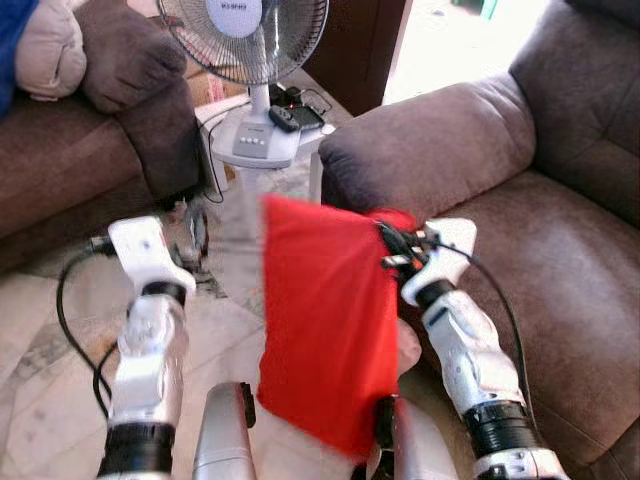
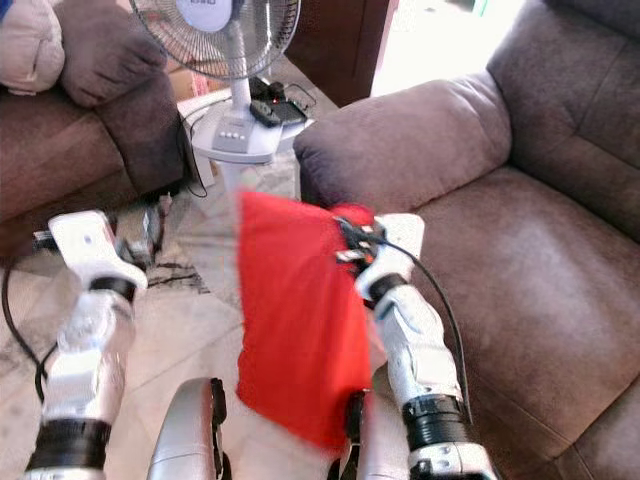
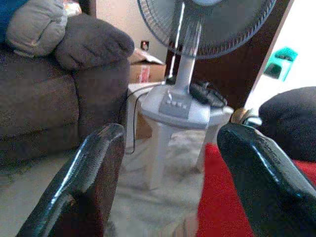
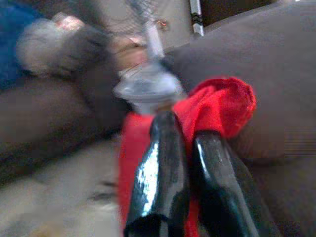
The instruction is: Move the pillow to the sofa from floor
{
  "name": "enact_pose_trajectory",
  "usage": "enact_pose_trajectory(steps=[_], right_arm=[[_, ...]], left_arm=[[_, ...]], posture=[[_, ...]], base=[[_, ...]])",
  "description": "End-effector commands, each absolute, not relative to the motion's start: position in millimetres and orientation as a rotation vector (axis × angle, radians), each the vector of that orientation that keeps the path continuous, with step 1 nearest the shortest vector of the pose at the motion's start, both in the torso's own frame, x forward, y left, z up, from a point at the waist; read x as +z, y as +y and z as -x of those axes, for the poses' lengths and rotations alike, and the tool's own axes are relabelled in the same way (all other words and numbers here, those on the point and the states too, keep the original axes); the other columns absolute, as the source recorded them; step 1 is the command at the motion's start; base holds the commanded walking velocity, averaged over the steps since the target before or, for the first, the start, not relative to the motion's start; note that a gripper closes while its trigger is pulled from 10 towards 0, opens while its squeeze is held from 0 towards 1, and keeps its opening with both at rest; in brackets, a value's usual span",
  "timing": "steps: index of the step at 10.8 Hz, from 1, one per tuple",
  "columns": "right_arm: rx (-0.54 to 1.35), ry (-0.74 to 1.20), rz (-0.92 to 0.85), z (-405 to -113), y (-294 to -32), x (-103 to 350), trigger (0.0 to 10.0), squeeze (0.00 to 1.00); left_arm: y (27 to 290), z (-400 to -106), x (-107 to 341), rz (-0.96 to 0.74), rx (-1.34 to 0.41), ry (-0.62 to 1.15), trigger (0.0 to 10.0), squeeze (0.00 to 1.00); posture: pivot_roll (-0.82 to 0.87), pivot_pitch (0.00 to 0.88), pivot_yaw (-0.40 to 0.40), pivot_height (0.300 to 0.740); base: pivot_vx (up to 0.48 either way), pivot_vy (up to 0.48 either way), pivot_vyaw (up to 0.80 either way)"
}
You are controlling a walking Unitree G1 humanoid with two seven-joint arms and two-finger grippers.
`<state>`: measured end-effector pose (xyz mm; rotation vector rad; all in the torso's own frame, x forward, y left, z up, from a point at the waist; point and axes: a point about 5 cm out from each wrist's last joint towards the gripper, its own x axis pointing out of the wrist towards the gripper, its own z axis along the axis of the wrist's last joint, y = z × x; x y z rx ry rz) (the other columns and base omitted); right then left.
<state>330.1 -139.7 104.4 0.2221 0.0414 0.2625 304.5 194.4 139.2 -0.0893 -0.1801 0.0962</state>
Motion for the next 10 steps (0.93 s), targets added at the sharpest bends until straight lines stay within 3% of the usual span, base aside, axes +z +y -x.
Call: enact_pose_trajectory(steps=[1, 3, 10], right_arm=[[0.167, 0.045, -0.170, -333, -153, 98, 10.0, 0.00], [0.117, 0.230, -0.152, -316, -159, 49, 10.0, 0.00], [0.079, 0.321, -0.147, -302, -163, 18, 10.0, 0.00]], left_arm=[[194, -300, 119, 0.074, 0.094, -0.106, 10.0, 0.00], [204, -287, 76, 0.066, 0.137, 0.047, 10.0, 0.00], [205, -274, 30, 0.087, 0.152, 0.204, 10.0, 0.00]], posture=[[0.12, 0.074, -0.057, 0.584], [0.12, 0.079, -0.060, 0.584], [0.11, 0.069, -0.055, 0.584]], base=[[0.000, 0.000, 0.00], [0.000, 0.000, 0.00], [0.000, 0.000, 0.00]])
